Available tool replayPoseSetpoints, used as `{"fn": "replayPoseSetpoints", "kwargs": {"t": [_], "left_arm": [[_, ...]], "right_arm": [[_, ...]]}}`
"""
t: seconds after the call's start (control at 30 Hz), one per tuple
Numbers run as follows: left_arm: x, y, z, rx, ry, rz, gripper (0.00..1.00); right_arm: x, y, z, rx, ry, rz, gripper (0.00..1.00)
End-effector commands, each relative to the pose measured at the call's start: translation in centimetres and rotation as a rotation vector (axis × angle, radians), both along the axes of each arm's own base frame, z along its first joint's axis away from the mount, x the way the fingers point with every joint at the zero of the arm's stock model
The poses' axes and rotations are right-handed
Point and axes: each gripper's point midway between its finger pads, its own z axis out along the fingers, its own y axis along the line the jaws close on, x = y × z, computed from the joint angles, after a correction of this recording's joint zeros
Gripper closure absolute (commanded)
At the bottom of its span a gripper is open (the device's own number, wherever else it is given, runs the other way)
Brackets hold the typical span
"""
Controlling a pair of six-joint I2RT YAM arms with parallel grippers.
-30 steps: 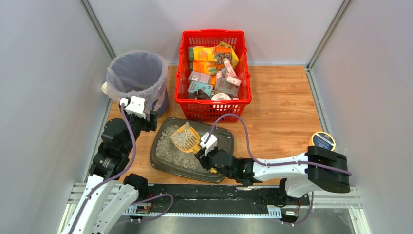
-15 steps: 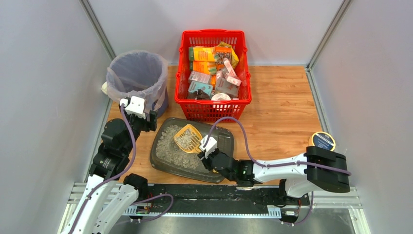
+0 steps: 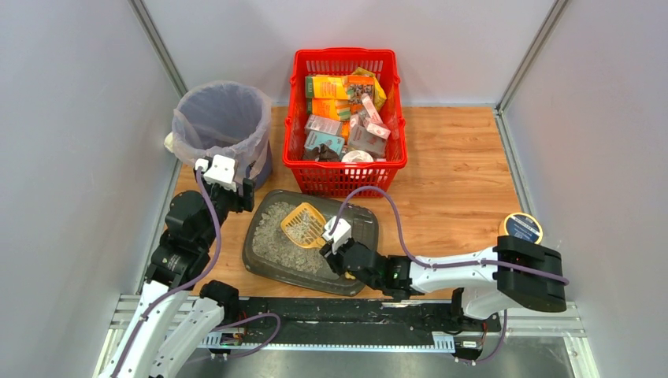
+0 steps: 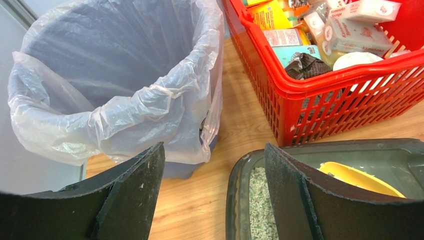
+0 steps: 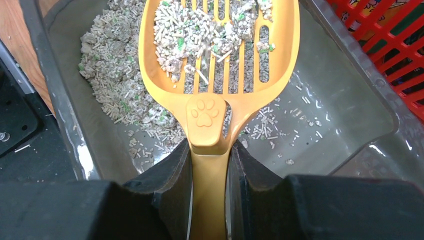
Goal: Clean the litter box
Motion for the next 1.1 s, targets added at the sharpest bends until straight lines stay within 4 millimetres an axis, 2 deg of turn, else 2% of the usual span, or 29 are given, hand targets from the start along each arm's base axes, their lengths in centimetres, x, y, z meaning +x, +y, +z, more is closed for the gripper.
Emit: {"fn": "replayPoseSetpoints", "kwargs": {"t": [0.0,0.03,0.07,0.13,0.2,0.23,0.27,0.3,0.33,0.37,0.4,0.43,0.5,0.53,0.6,0.63,0.7,0.73,0.77,0.8,0.83,0.87,0.9,0.93,0.97,1.0,1.03,1.07], "left_arm": [[0.2,-0.4,1.2,-0.014,-0.051,-0.017,0.2],[0.2,-0.2,1.2,-0.016,-0.056,-0.008,0.2],[0.2,-0.1,1.2,-0.016,-0.056,-0.004,0.2],[0.0,0.0,1.5,-0.021,-0.062,-0.001,0.2],[-0.1,0.0,1.4,-0.021,-0.067,0.0,0.2],[0.0,0.2,1.5,-0.019,-0.072,0.009,0.2],[0.0,0.2,1.6,-0.021,-0.075,0.012,0.2],[0.0,0.2,1.5,-0.022,-0.072,0.013,0.2],[0.0,0.2,1.4,-0.021,-0.065,0.01,0.2],[0.0,0.1,1.5,-0.023,-0.068,0.007,0.2],[-0.1,0.1,1.5,-0.021,-0.069,0.007,0.2],[0.0,0.2,1.5,-0.021,-0.072,0.009,0.2],[0.0,0.2,1.4,-0.021,-0.07,0.013,0.2],[0.0,0.2,1.4,-0.018,-0.065,0.012,0.2],[0.0,0.2,1.3,-0.017,-0.06,0.013,0.2],[0.0,0.3,1.4,-0.02,-0.064,0.014,0.2],[0.0,0.3,1.5,-0.021,-0.07,0.017,0.2],[0.1,0.3,1.4,-0.021,-0.067,0.017,0.2],[0.1,0.3,1.4,-0.02,-0.067,0.017,0.2],[0.1,0.3,1.5,-0.022,-0.064,0.016,0.2],[0.1,0.2,1.3,-0.021,-0.056,0.015,0.2],[0.0,0.2,1.4,-0.02,-0.058,0.014,0.2],[0.0,0.3,1.4,-0.02,-0.06,0.017,0.2],[0.1,0.4,1.4,-0.02,-0.066,0.023,0.2],[0.1,0.4,1.4,-0.02,-0.066,0.025,0.2],[0.1,0.4,1.4,-0.019,-0.066,0.026,0.2],[0.1,0.4,1.3,-0.018,-0.06,0.026,0.2],[0.1,0.4,1.3,-0.017,-0.059,0.025,0.2]], "right_arm": [[-0.6,1.6,2.4,0.079,0.054,0.092,1.0],[-1.1,1.4,2.3,0.052,0.038,0.085,1.0],[-0.4,1.1,2.7,0.039,0.027,0.04,1.0],[1.7,-0.5,1.9,0.019,0.076,-0.048,1.0],[0.1,0.4,2.7,0.072,0.105,0.077,1.0],[-1.5,1.3,3.4,0.08,0.089,0.14,1.0],[-1.5,1.2,3.2,0.041,0.066,0.122,1.0],[-0.8,1.2,4.0,0.024,0.048,0.085,1.0],[1.1,-0.5,3.0,-0.029,0.046,-0.019,1.0],[1.3,-0.6,2.9,-0.011,0.073,-0.015,1.0],[0.7,-0.5,2.3,0.008,0.111,0.035,1.0],[-1.4,1.2,4.0,0.084,0.116,0.172,1.0],[-2.7,1.8,4.3,0.052,0.05,0.202,1.0],[-1.6,0.9,4.2,-0.014,0.016,0.112,1.0],[0.6,-0.8,2.4,-0.077,0.03,-0.007,1.0],[0.6,-0.8,2.0,-0.042,0.097,0.04,1.0],[-1.7,0.7,2.9,0.021,0.108,0.174,1.0],[-3.0,1.0,2.5,-0.025,0.063,0.186,1.0],[-2.4,1.3,3.3,-0.064,0.015,0.156,1.0],[-1.6,0.6,2.6,-0.124,-0.005,0.109,1.0],[0.8,-1.1,1.9,-0.178,-0.028,-0.015,1.0],[1.0,-1.5,1.4,-0.167,0.005,-0.014,1.0],[0.6,-0.5,1.9,-0.096,0.038,0.039,1.0],[-1.8,0.9,2.7,-0.036,0.07,0.17,1.0],[-2.5,1.1,2.9,-0.032,0.05,0.192,1.0],[-2.4,0.7,2.8,-0.077,0.031,0.162,1.0],[-0.4,-0.6,2.5,-0.123,-0.006,0.042,1.0],[0.8,-1.4,2.4,-0.134,-0.008,-0.017,1.0]]}}
